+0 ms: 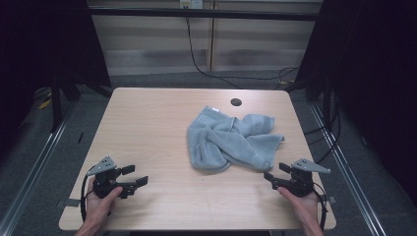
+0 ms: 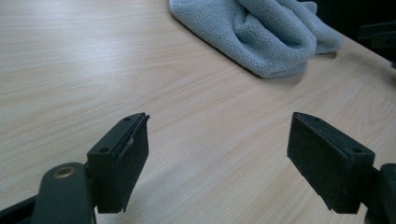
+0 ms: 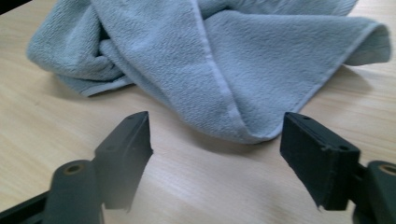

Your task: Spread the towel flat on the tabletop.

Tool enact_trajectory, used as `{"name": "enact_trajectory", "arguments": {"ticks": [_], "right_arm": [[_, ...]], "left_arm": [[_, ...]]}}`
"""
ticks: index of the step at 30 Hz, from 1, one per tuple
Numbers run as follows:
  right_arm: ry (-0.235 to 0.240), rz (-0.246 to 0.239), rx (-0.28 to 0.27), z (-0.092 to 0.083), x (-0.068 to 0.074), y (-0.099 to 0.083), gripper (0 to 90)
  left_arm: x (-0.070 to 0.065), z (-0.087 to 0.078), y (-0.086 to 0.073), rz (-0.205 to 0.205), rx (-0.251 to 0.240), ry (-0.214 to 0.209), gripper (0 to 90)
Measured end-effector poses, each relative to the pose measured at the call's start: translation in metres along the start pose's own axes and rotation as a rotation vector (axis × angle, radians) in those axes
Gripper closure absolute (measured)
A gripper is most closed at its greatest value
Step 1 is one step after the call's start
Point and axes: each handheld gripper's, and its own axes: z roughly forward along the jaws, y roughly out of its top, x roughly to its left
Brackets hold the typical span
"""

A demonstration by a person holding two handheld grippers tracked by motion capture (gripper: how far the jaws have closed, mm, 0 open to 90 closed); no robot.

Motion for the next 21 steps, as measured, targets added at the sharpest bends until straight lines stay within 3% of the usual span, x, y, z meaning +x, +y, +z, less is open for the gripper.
{"name": "enact_trajectory", "arguments": {"ticks": [4,8,10,12,14,16,21], "right_arm": [[0.025,0.001,0.010,0.001,0.004,0.002,20.1],[0.074,0.009,0.002,0.000,0.005,0.005,25.1],[0.131,-0.009,0.021,0.002,0.006,0.008,33.9],[0.177,-0.013,0.050,0.005,0.006,0.011,32.9],[0.195,-0.016,0.057,0.007,0.008,0.015,32.3],[0.178,-0.033,0.052,0.009,0.010,0.020,29.0],[0.205,-0.042,0.032,0.016,0.013,0.040,35.9]], "left_arm": [[0.000,0.001,0.000,0.002,0.001,-0.004,20.5],[0.001,0.002,0.000,-0.010,0.002,-0.013,21.1],[0.001,0.001,0.000,-0.001,0.002,-0.012,21.7],[0.001,0.002,0.000,-0.006,0.002,-0.008,21.7],[0.001,0.003,0.000,0.002,0.008,-0.010,21.6],[-0.001,0.003,0.000,0.005,0.009,-0.014,21.6],[-0.004,0.001,0.002,0.021,0.003,-0.023,21.7]]}}
